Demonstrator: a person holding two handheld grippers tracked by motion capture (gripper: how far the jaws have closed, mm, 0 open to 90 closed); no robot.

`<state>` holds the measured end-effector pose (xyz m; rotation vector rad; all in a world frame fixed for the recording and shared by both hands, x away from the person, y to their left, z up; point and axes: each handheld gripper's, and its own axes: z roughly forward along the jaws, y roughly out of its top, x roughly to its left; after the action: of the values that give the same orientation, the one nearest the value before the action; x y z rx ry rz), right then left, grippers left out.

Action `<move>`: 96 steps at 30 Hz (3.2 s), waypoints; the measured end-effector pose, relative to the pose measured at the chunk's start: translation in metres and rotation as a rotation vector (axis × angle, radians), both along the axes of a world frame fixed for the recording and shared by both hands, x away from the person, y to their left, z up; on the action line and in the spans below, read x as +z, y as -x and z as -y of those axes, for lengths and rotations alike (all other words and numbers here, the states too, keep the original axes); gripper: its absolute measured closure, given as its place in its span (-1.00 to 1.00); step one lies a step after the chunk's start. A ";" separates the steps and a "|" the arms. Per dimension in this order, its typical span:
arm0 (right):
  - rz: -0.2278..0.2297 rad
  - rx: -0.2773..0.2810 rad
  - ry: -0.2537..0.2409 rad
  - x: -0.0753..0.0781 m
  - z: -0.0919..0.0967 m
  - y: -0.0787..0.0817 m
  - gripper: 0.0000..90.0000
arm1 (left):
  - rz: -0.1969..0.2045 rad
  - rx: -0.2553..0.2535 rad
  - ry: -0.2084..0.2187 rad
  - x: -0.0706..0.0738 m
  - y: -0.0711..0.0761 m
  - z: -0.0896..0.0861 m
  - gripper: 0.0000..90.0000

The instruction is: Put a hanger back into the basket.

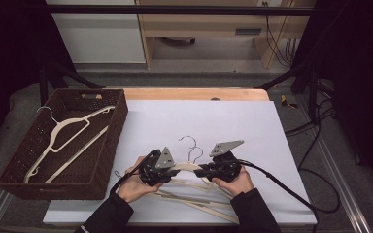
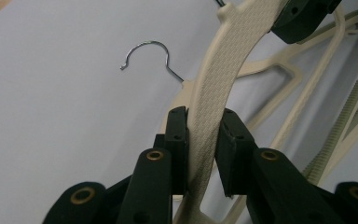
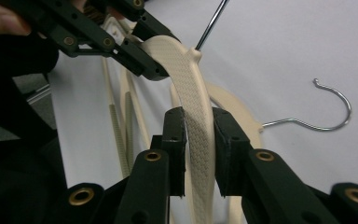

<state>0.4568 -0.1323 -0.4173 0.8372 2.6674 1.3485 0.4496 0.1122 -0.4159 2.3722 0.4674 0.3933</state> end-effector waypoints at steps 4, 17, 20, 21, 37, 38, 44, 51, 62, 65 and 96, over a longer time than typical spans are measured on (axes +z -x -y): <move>-0.009 0.062 -0.037 0.004 0.002 0.004 0.81 | -0.020 -0.027 0.030 0.007 0.001 -0.007 0.58; 0.042 0.171 -0.115 0.032 -0.003 0.022 0.92 | 0.009 -0.077 0.105 0.036 0.012 -0.019 0.36; 0.046 0.171 -0.120 0.033 -0.002 0.022 0.92 | 0.011 -0.098 0.093 0.043 0.015 -0.020 0.44; 0.045 0.173 -0.122 0.034 -0.001 0.022 0.92 | 0.010 -0.100 0.091 0.044 0.016 -0.020 0.51; 0.180 0.071 -0.136 0.040 0.000 0.022 0.40 | -0.020 -0.103 0.093 0.056 0.033 -0.019 0.86; 0.180 0.071 -0.136 0.040 0.000 0.022 0.40 | -0.020 -0.103 0.093 0.056 0.033 -0.019 0.89; 0.264 -0.023 -0.147 0.046 0.004 0.025 -0.12 | -0.014 -0.024 0.167 0.063 0.038 -0.022 0.92; 0.297 -0.149 -0.150 0.047 0.030 0.036 -0.47 | 0.036 0.099 0.211 0.079 0.039 -0.037 0.92; 0.303 -0.350 -0.129 0.033 0.064 0.043 -0.80 | 0.088 0.164 0.239 0.126 0.026 -0.072 0.92; 0.299 -0.373 -0.135 0.030 0.068 0.044 -0.81 | 0.097 0.190 0.249 0.140 0.020 -0.088 0.92; 0.276 -0.433 -0.107 0.019 0.083 0.046 -0.87 | 0.111 0.415 0.261 0.153 -0.054 -0.262 0.92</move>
<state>0.4108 -0.2151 -0.3986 1.0715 2.0714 1.3804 0.5039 0.3739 -0.2625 1.9845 0.9045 0.6066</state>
